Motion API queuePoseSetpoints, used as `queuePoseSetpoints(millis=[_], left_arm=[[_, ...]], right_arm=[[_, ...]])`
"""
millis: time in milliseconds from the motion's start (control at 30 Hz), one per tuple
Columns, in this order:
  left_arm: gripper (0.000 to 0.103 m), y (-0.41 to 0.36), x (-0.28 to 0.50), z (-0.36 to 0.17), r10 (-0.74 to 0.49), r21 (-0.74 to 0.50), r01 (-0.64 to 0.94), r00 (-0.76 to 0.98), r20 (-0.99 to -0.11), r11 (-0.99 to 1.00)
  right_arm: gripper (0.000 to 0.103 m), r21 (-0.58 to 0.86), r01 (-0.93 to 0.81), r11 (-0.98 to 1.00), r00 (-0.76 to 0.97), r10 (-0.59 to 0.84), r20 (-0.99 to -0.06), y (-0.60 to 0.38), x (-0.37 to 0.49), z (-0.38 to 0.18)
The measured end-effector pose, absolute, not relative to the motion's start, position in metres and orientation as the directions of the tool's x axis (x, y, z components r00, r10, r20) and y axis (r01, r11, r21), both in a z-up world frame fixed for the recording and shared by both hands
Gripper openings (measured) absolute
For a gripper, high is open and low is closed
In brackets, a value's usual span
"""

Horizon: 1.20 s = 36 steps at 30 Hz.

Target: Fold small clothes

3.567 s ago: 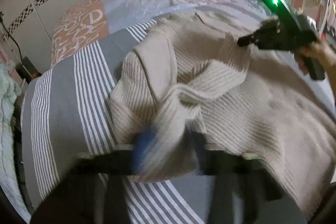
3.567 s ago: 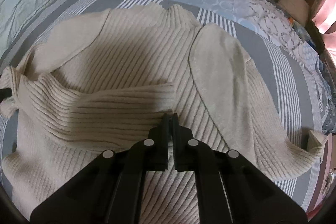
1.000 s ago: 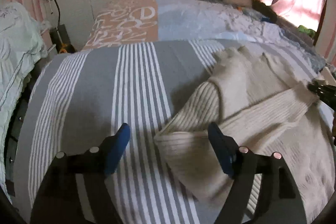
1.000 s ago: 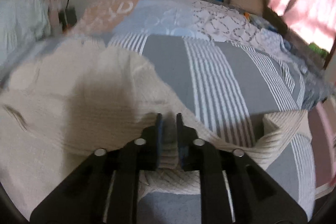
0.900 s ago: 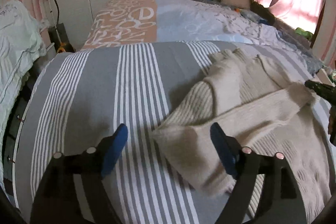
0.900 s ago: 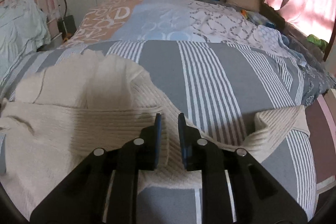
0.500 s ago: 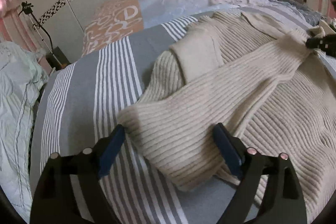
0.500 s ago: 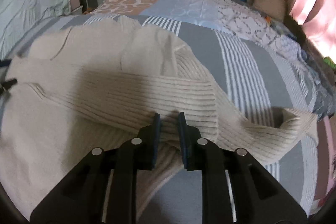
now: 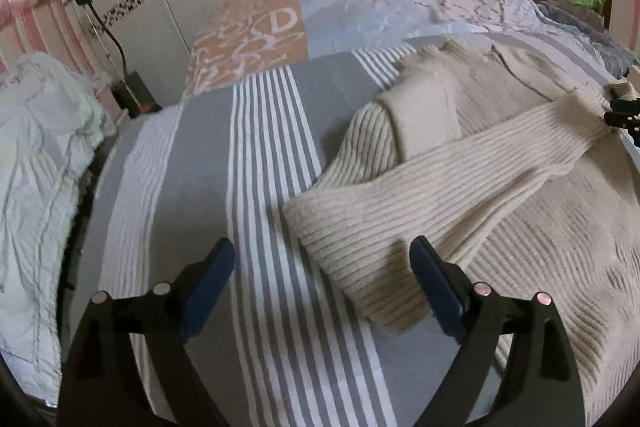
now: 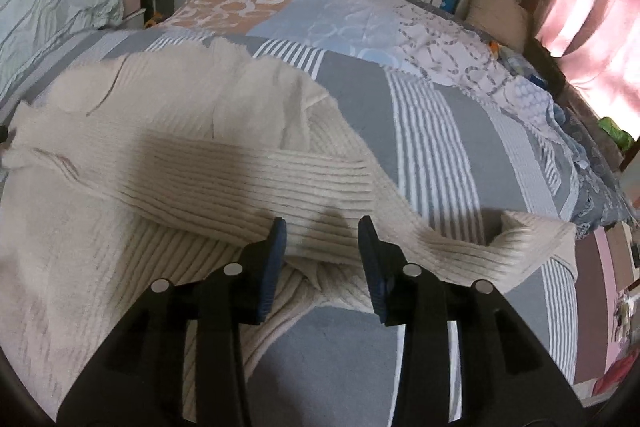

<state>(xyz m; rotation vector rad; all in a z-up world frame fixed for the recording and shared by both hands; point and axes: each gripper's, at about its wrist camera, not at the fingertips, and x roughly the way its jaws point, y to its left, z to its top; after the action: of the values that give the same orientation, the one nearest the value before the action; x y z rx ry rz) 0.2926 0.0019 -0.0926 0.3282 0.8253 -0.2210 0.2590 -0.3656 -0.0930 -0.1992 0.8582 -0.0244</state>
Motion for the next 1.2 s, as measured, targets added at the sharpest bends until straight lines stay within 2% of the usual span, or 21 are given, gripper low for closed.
queuePoseSetpoints(millis=[100,200,400,600,767,967,1067,1200], left_arm=[[0.090,-0.001,0.289,-0.079,-0.088,0.147,0.291,0.662,-0.744,0.945],[0.096,-0.003,0.286,-0.064,-0.127,0.068,0.262,0.661,-0.740,0.963],[0.097,-0.026,0.285,-0.040,-0.195,-0.011,0.273,0.657,-0.728,0.962],[0.097,-0.044,0.295,-0.035,-0.125,0.046,0.222,0.692,-0.711,0.974],[0.097,-0.048,0.302,-0.038,-0.128,0.016,0.201,0.681,-0.721,0.979],[0.097,-0.053,0.305,-0.036,-0.005,0.147,0.148,0.722,-0.692,0.978],[0.097,-0.047,0.309,-0.037,0.044,0.186,0.118,0.723,-0.690,0.975],[0.097,-0.037,0.313,-0.039,0.067,0.198,0.106,0.707,-0.704,0.974]], right_arm=[[0.069,-0.158,-0.037,0.987,0.689,-0.090,-0.719,-0.369,0.252,-0.081],[0.074,-0.178,-0.015,0.984,0.706,-0.115,-0.699,-0.371,0.247,-0.071],[0.074,-0.135,0.082,0.987,0.716,-0.153,-0.682,-0.419,0.243,-0.047],[0.074,-0.115,0.224,0.968,0.683,-0.240,-0.690,-0.490,0.245,-0.038],[0.074,-0.108,0.342,0.933,0.619,-0.310,-0.721,-0.564,0.257,-0.043],[0.074,-0.089,0.472,0.877,0.518,-0.358,-0.777,-0.646,0.282,-0.056],[0.068,-0.080,0.536,0.840,0.469,-0.375,-0.800,-0.680,0.299,-0.063],[0.053,-0.057,0.642,0.765,0.352,-0.360,-0.864,-0.722,0.319,-0.083]])
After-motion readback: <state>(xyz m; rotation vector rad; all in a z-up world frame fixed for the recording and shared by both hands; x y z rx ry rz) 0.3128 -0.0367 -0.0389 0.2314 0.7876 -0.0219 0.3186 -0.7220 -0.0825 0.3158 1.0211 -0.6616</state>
